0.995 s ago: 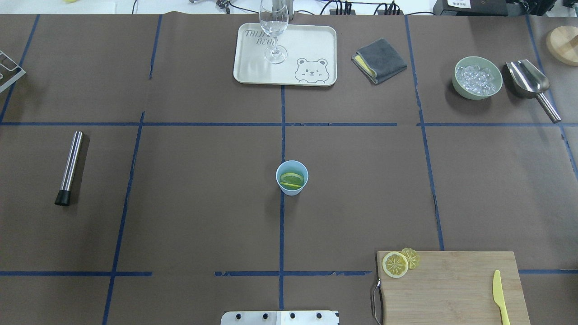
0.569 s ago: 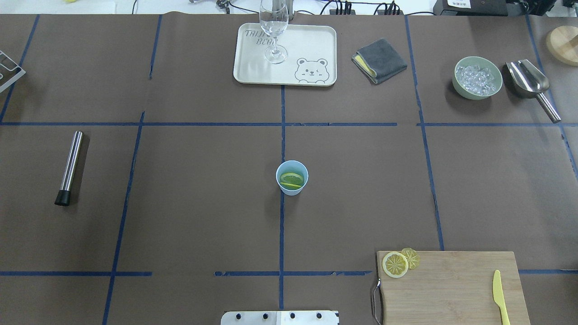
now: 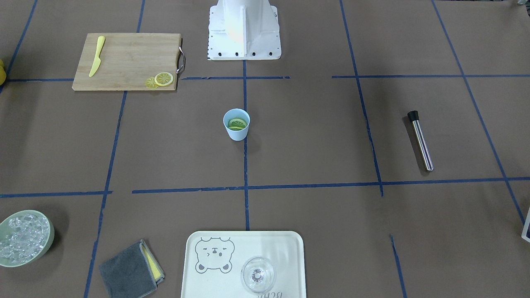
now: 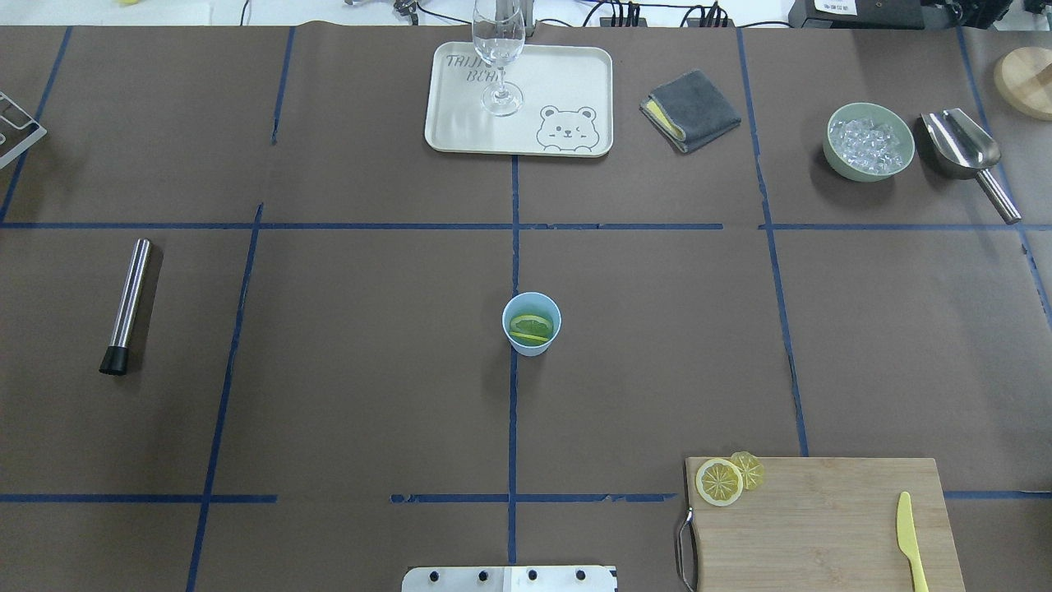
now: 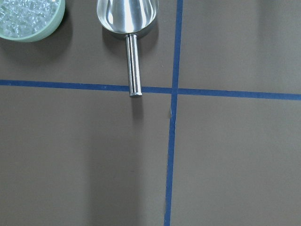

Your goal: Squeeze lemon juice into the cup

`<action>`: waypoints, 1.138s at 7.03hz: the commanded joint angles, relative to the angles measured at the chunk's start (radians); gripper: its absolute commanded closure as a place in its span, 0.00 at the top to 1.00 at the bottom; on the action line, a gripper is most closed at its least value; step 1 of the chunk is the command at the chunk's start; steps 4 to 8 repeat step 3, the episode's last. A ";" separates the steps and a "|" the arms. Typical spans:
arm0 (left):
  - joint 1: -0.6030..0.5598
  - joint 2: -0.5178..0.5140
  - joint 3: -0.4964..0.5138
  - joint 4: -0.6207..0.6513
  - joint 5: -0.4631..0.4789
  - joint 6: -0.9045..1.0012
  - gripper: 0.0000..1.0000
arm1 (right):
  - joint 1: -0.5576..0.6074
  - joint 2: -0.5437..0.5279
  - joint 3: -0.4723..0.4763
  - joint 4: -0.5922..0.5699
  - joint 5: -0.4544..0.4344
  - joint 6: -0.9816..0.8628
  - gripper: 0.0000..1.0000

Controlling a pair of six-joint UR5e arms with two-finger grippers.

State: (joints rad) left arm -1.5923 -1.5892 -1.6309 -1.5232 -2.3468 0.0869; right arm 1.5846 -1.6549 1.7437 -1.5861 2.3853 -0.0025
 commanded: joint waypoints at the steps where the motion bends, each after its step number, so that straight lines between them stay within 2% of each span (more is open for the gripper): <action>1: 0.000 0.000 0.002 0.000 0.000 0.001 1.00 | 0.000 0.000 0.002 0.002 0.000 0.001 1.00; 8: 0.000 0.000 0.002 0.000 0.000 0.001 1.00 | 0.000 0.001 0.002 0.002 -0.002 -0.002 1.00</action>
